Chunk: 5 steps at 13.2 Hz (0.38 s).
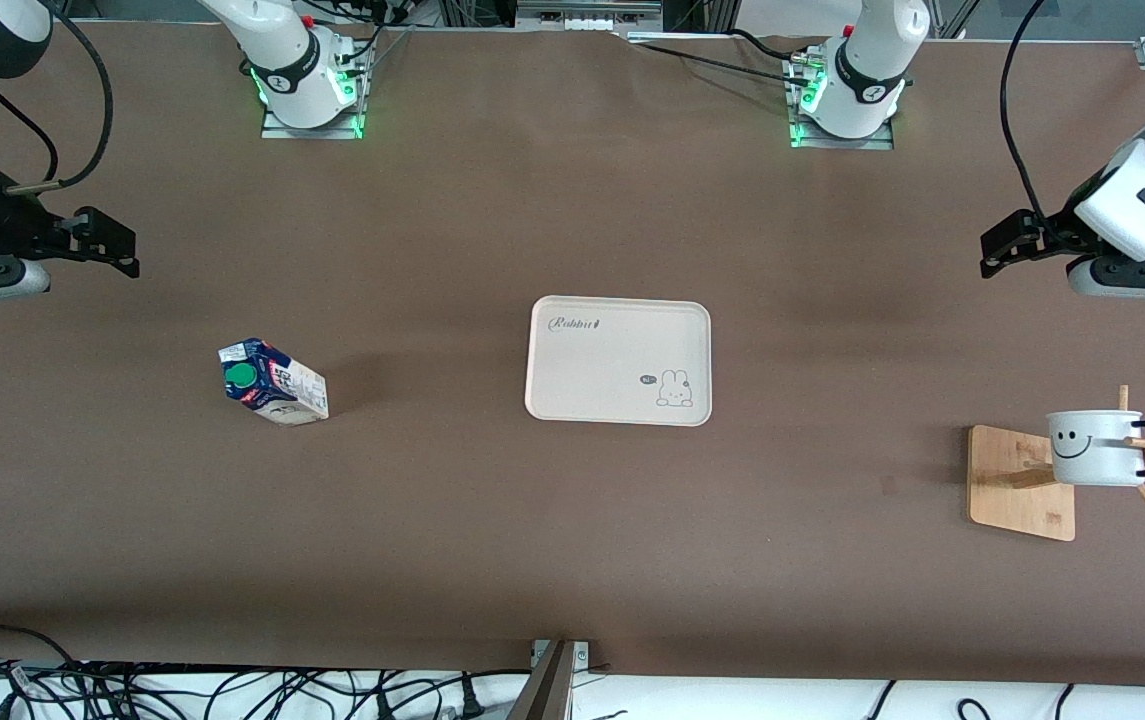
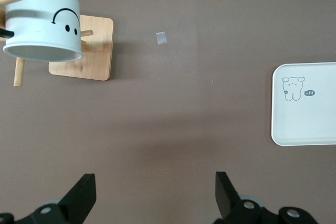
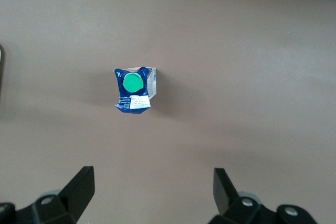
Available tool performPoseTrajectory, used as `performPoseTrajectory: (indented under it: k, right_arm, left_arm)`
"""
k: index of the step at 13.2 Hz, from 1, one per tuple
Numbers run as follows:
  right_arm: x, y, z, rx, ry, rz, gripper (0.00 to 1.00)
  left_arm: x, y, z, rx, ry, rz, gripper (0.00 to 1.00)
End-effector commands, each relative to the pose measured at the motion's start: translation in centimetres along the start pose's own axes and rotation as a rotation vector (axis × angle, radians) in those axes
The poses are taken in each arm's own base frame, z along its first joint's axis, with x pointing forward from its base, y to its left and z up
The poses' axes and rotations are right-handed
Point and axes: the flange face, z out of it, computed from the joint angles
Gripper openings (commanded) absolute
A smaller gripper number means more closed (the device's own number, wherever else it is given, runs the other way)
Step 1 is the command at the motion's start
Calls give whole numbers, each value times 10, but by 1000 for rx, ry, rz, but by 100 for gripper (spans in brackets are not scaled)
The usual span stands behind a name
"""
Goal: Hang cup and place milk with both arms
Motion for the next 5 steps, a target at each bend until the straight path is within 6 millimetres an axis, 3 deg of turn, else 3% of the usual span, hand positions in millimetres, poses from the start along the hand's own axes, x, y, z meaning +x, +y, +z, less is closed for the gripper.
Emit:
performPoseTrajectory:
  k: [1, 5]
  right_arm:
    - [0, 1, -6, -1, 1, 7, 100]
    - [0, 2, -6, -3, 1, 7, 100]
  left_arm:
    - [-4, 5, -4, 23, 8, 34, 100]
    - [-2, 10, -7, 21, 15, 60, 100]
